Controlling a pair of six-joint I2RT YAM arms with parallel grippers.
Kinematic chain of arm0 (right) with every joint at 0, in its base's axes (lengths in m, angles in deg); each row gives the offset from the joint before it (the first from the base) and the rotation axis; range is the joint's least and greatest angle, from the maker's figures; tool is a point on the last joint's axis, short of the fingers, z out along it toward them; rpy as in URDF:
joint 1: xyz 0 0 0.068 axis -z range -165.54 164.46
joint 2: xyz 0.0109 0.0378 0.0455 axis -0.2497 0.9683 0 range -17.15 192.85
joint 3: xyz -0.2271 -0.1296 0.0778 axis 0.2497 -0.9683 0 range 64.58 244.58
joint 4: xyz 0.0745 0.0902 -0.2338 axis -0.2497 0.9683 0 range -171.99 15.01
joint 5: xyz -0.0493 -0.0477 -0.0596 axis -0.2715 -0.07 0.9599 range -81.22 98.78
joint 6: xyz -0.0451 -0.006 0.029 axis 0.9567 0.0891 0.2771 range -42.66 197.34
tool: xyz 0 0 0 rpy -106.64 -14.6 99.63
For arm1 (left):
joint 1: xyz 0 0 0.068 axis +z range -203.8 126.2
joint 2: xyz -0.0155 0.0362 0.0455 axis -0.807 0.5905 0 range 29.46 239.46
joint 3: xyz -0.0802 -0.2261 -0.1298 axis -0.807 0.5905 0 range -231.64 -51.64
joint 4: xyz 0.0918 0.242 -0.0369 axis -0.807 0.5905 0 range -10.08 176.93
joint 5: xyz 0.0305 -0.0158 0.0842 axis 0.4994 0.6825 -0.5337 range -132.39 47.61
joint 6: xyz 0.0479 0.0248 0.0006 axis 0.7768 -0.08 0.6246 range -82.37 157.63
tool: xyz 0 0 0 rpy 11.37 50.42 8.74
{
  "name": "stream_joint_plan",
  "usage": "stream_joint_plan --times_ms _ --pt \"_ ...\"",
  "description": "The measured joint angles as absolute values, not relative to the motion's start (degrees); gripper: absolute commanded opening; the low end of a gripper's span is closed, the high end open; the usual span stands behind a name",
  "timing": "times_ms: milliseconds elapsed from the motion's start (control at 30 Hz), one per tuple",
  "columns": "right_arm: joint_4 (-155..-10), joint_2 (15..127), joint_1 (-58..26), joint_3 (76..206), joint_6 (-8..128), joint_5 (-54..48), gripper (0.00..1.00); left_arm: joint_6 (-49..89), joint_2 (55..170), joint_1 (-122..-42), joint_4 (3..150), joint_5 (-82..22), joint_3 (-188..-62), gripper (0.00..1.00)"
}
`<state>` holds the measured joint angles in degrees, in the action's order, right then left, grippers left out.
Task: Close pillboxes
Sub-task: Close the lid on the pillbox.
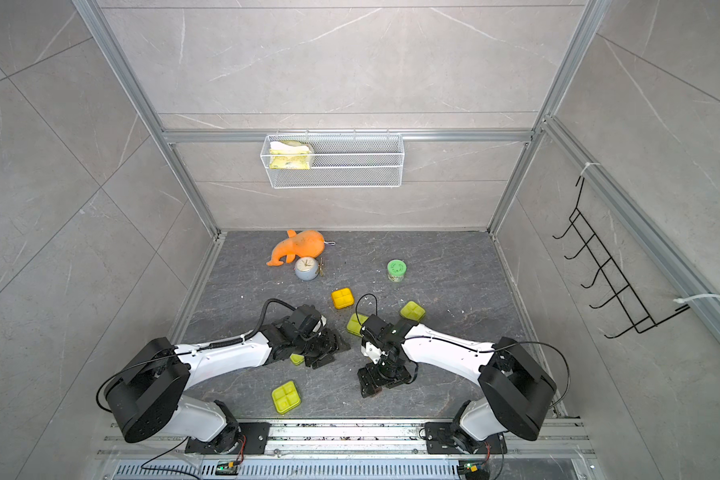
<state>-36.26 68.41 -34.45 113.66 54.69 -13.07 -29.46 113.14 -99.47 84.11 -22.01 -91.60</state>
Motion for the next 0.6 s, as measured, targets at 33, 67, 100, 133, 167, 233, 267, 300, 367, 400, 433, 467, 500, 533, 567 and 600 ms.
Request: stream_joint_plan --times_ms 33,67,100,133,167,233,267,300,367,400,433,467,500,533,567,600 --pt "-36.59 68.76 -34.45 113.64 54.67 -13.07 0.84 -29.48 113.16 -99.47 84.13 -22.01 -91.71 0.69" --pt "-36.87 69.07 -34.45 113.64 54.69 -13.07 0.82 -29.46 113.16 -99.47 84.13 -22.01 -91.76 0.70" --pt "-37.11 69.26 -34.45 113.64 54.67 -13.07 0.80 -29.46 113.14 -99.47 84.15 -22.01 -91.76 0.69" --pt "-37.29 69.40 -34.45 113.64 54.69 -13.07 0.78 -29.46 113.16 -99.47 84.15 -22.01 -91.76 0.70" --pt "-37.37 69.48 -34.45 113.64 54.69 -13.07 0.76 -29.46 113.16 -99.47 84.18 -22.01 -91.76 0.70" --pt "-37.57 69.50 -34.45 113.61 54.69 -13.15 0.73 -29.46 113.14 -99.47 84.18 -22.03 -91.78 0.69" --pt "-37.72 69.50 -34.45 113.61 54.69 -13.24 0.71 -29.46 113.14 -99.47 84.18 -22.03 -91.76 0.70" --pt "-37.92 69.50 -34.45 113.57 54.69 -13.26 0.69 -29.46 113.16 -99.47 84.18 -22.03 -91.76 0.69" --pt "-38.05 69.50 -34.45 113.48 54.71 -13.26 0.64 -29.48 113.16 -99.47 84.18 -22.05 -91.76 0.69" --pt "-38.25 69.50 -34.45 113.35 54.67 -13.26 0.60 -29.48 113.16 -99.47 84.18 -22.12 -91.76 0.70" --pt "-38.31 69.50 -34.45 113.24 54.80 -13.26 0.57 -29.48 113.14 -99.47 84.15 -22.27 -91.76 0.69" --pt "-38.33 69.50 -34.45 113.11 54.82 -13.26 0.55 -29.50 113.16 -99.52 84.18 -22.40 -91.76 0.69" --pt "-38.38 69.50 -34.45 113.00 54.65 -13.26 0.54 -29.50 113.14 -99.52 84.18 -22.45 -91.76 0.69" --pt "-38.38 69.50 -34.45 112.98 54.69 -13.29 0.54 -29.50 113.16 -99.52 84.15 -22.45 -91.76 0.70" --pt "-38.40 69.50 -34.45 112.94 54.69 -13.29 0.54 -29.50 113.14 -99.52 84.18 -22.47 -91.76 0.70" --pt "-38.40 69.50 -34.45 112.89 54.69 -13.29 0.53 -29.50 113.14 -99.52 84.18 -22.47 -91.76 0.69"
